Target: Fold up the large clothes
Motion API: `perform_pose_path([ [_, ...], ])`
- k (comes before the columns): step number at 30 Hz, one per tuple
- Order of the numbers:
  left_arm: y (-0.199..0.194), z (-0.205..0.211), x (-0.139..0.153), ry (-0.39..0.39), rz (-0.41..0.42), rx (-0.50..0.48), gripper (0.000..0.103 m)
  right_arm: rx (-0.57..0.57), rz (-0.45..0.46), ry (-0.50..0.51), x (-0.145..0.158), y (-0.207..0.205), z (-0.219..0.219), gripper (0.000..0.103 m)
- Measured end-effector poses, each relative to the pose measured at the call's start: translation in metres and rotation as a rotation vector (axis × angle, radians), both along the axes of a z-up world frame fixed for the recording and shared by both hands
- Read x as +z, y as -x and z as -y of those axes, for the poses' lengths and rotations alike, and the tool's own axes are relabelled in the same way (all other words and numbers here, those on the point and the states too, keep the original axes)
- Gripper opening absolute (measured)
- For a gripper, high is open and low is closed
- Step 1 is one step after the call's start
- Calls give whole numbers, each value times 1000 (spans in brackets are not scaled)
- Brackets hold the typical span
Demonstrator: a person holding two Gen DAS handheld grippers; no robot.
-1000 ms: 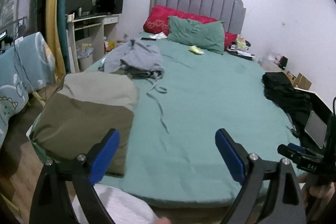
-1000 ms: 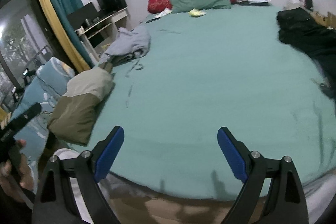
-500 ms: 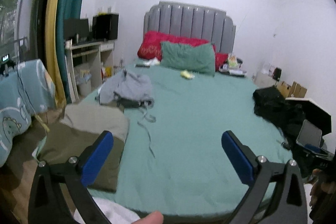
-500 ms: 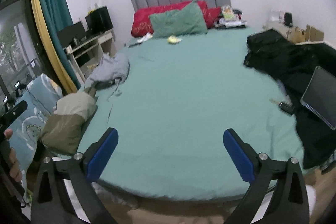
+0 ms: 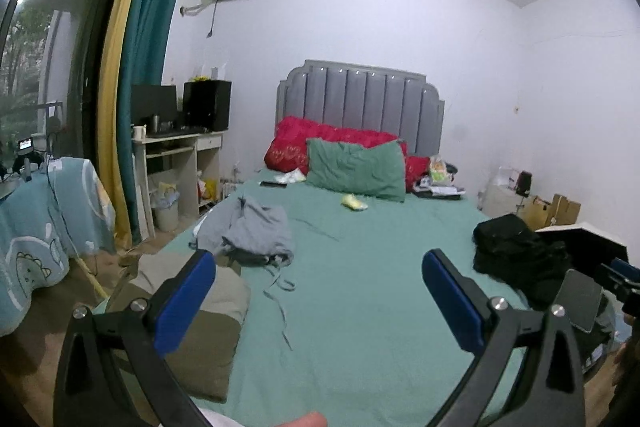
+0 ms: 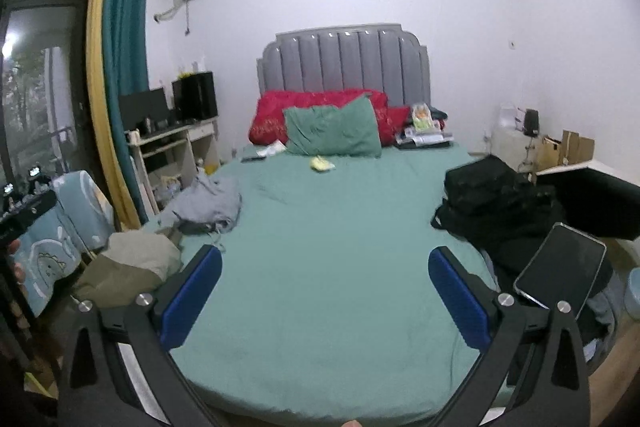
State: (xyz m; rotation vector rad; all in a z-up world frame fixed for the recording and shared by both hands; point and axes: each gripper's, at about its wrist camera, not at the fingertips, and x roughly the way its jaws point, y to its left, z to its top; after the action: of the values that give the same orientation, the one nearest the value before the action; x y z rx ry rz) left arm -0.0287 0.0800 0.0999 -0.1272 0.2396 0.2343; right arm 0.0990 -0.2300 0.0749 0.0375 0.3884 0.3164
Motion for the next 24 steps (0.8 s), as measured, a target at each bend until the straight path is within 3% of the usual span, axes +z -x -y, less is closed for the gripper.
perform_pose_path([
  [10,18,2,2,-54,47,-36,103,31,82,-12,22,26,-26,102],
  [24,22,-6,-3,-35,35,-24,103,56,47,-7,8,14,-45,102],
])
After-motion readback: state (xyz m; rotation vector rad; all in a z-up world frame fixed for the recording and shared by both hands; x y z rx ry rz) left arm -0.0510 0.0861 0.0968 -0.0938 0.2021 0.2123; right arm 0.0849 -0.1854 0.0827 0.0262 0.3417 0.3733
